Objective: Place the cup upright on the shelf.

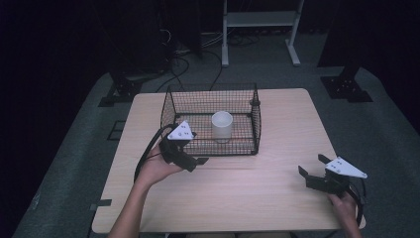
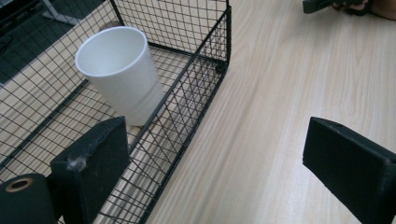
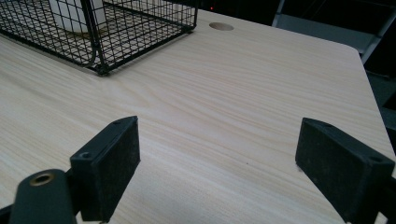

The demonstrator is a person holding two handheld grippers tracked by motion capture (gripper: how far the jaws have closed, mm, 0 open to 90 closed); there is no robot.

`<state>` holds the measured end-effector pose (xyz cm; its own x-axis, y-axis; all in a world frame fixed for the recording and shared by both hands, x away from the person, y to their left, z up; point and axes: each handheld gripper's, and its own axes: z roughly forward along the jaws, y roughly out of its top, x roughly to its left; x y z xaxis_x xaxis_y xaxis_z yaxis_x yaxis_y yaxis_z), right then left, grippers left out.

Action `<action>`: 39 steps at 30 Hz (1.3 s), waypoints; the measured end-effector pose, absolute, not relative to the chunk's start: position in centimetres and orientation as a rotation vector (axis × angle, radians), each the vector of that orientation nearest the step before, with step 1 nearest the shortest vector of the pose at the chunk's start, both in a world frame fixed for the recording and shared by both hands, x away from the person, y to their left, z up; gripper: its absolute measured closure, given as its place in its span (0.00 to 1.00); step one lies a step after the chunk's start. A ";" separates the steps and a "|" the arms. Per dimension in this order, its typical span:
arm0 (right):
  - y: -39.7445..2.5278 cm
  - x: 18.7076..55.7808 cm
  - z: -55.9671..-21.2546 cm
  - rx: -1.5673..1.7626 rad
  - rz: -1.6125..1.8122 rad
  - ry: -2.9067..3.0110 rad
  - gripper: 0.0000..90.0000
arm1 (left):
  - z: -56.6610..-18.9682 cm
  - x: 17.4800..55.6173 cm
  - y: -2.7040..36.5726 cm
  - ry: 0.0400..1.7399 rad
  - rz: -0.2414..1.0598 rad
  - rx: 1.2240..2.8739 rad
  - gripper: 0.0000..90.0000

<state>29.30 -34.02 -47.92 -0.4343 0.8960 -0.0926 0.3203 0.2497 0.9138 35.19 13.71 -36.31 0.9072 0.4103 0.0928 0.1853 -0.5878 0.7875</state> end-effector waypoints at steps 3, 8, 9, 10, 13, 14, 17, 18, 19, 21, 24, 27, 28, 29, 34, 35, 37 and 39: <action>-34.0 29.3 -47.9 1.107 1.165 1.891 0.15 | -36.7 34.8 13.8 0.428 0.328 2.189 0.07; -34.0 29.3 -47.9 1.107 1.163 1.893 0.15 | -37.3 34.3 14.0 0.433 0.329 2.192 0.07; -34.0 29.3 -47.9 1.107 1.162 1.892 0.14 | -37.4 34.2 14.1 0.431 0.326 2.185 0.07; -34.0 29.3 -47.9 1.106 1.161 1.893 0.15 | -37.5 34.1 14.2 0.430 0.324 2.185 0.07; -34.0 29.3 -47.9 1.107 1.159 1.893 0.15 | -37.7 33.8 14.3 0.438 0.329 2.181 0.07; -34.0 29.3 -47.9 1.107 1.159 1.892 0.15 | -37.8 33.7 14.4 0.445 0.343 2.178 0.07; -34.0 29.3 -47.9 1.101 1.156 1.894 0.15 | -38.0 33.5 14.8 0.459 0.337 2.161 0.07; -34.0 29.3 -47.9 1.101 1.156 1.894 0.15 | -38.1 33.5 14.9 0.464 0.339 2.165 0.07; -34.0 29.3 -47.9 1.102 1.156 1.894 0.15 | -38.2 33.4 14.9 0.466 0.334 2.162 0.07; -33.9 29.3 -47.9 1.100 1.155 1.895 0.15 | -38.3 33.2 15.1 0.468 0.336 2.159 0.07; -34.0 29.3 -47.9 1.103 1.156 1.893 0.14 | -38.4 33.1 15.2 0.475 0.333 2.158 0.07; -33.9 29.3 -47.9 1.100 1.156 1.893 0.15 | -38.6 32.9 15.2 0.479 0.332 2.151 0.07; -33.9 29.3 -47.9 1.102 1.156 1.892 0.15 | -38.7 32.8 15.3 0.481 0.328 2.146 0.07; -34.0 29.3 -47.9 1.102 1.157 1.891 0.15 | -38.8 32.8 15.3 0.485 0.324 2.135 0.07; -34.0 29.3 -47.9 1.102 1.155 1.892 0.15 | -39.2 32.4 15.6 0.499 0.324 2.113 0.07; -33.9 29.3 -47.9 1.100 1.155 1.892 0.15 | -39.3 32.3 15.6 0.503 0.335 2.113 0.07; -33.9 29.3 -47.9 1.098 1.155 1.892 0.15 | -39.6 32.1 15.7 0.511 0.337 2.106 0.07; -33.9 29.3 -47.9 1.099 1.155 1.891 0.15 | -39.8 31.9 15.9 0.520 0.339 2.092 0.07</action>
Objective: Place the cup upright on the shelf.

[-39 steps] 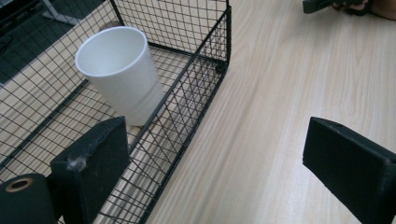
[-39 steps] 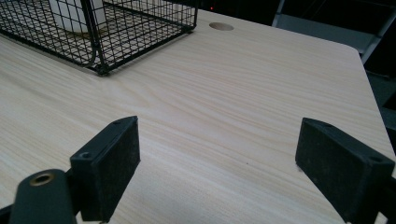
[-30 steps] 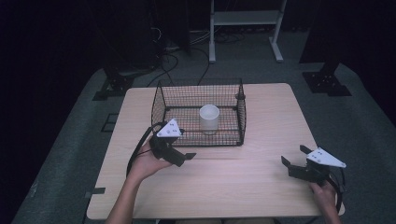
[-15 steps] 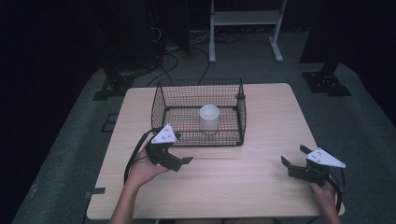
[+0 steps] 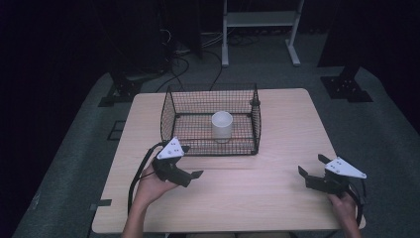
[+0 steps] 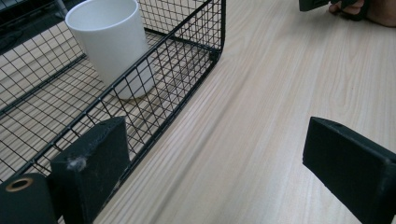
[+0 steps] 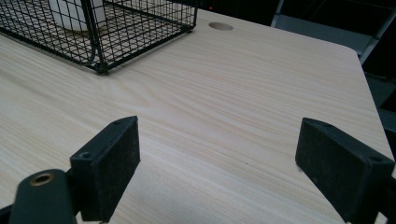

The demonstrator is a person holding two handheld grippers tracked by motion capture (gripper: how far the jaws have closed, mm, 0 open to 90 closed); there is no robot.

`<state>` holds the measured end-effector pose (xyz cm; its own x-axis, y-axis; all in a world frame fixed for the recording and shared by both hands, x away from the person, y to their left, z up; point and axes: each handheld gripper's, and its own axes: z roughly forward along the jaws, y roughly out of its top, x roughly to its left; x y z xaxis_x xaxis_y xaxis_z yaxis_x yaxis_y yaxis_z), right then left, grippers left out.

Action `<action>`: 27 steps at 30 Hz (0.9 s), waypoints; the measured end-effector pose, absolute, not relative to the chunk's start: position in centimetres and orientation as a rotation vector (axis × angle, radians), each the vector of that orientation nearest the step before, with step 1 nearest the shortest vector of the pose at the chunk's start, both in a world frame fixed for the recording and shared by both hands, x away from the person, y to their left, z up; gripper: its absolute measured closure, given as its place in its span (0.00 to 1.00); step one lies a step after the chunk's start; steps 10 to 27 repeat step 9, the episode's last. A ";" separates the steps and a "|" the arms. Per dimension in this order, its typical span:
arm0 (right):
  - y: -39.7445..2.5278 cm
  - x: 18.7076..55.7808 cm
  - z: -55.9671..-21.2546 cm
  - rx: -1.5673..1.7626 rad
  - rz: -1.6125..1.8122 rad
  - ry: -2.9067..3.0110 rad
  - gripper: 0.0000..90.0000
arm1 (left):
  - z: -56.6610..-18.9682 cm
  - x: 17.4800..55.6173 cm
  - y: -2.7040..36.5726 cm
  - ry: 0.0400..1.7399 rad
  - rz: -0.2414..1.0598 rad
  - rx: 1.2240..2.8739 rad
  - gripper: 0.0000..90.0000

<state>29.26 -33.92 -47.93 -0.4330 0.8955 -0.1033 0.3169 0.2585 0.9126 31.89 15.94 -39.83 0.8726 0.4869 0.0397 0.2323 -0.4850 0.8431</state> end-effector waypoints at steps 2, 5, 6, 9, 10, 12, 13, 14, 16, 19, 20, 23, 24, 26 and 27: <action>-33.9 29.3 -47.9 1.097 1.155 1.891 0.15 | -40.2 31.7 16.0 0.530 0.339 2.086 0.07; -33.9 29.2 -47.9 1.094 1.152 1.890 0.15 | -40.7 31.4 16.2 0.543 0.334 2.065 0.07; -33.9 29.2 -47.9 1.093 1.151 1.890 0.15 | -40.9 31.4 16.3 0.548 0.326 2.051 0.07; -34.0 29.3 -47.9 1.101 1.157 1.888 0.15 | -41.1 31.4 16.6 0.558 0.316 2.036 0.07; -34.0 29.3 -47.9 1.101 1.157 1.888 0.15 | -41.1 31.4 16.6 0.558 0.316 2.036 0.07; -34.0 29.3 -47.9 1.101 1.157 1.888 0.15 | -41.1 31.4 16.6 0.558 0.316 2.036 0.07; -34.0 29.3 -47.9 1.101 1.157 1.888 0.15 | -41.1 31.4 16.6 0.558 0.316 2.036 0.07; -34.0 29.3 -47.9 1.101 1.157 1.888 0.15 | -41.1 31.4 16.6 0.558 0.316 2.036 0.07; -34.0 29.3 -47.9 1.101 1.157 1.888 0.15 | -41.1 31.4 16.6 0.558 0.316 2.036 0.07; -34.0 29.3 -47.9 1.101 1.157 1.888 0.15 | -41.1 31.4 16.6 0.558 0.316 2.036 0.07; -34.0 29.3 -47.9 1.101 1.157 1.888 0.15 | -41.1 31.4 16.6 0.558 0.316 2.036 0.07; -34.0 29.3 -47.9 1.101 1.157 1.888 0.15 | -41.1 31.4 16.6 0.558 0.316 2.036 0.07; -34.0 29.3 -47.9 1.101 1.157 1.888 0.15 | -41.1 31.4 16.6 0.558 0.316 2.036 0.07; -34.0 29.3 -47.9 1.101 1.157 1.888 0.15 | -41.1 31.4 16.6 0.558 0.316 2.036 0.07; -34.0 29.3 -47.9 1.101 1.157 1.888 0.15 | -41.1 31.4 16.6 0.558 0.316 2.036 0.07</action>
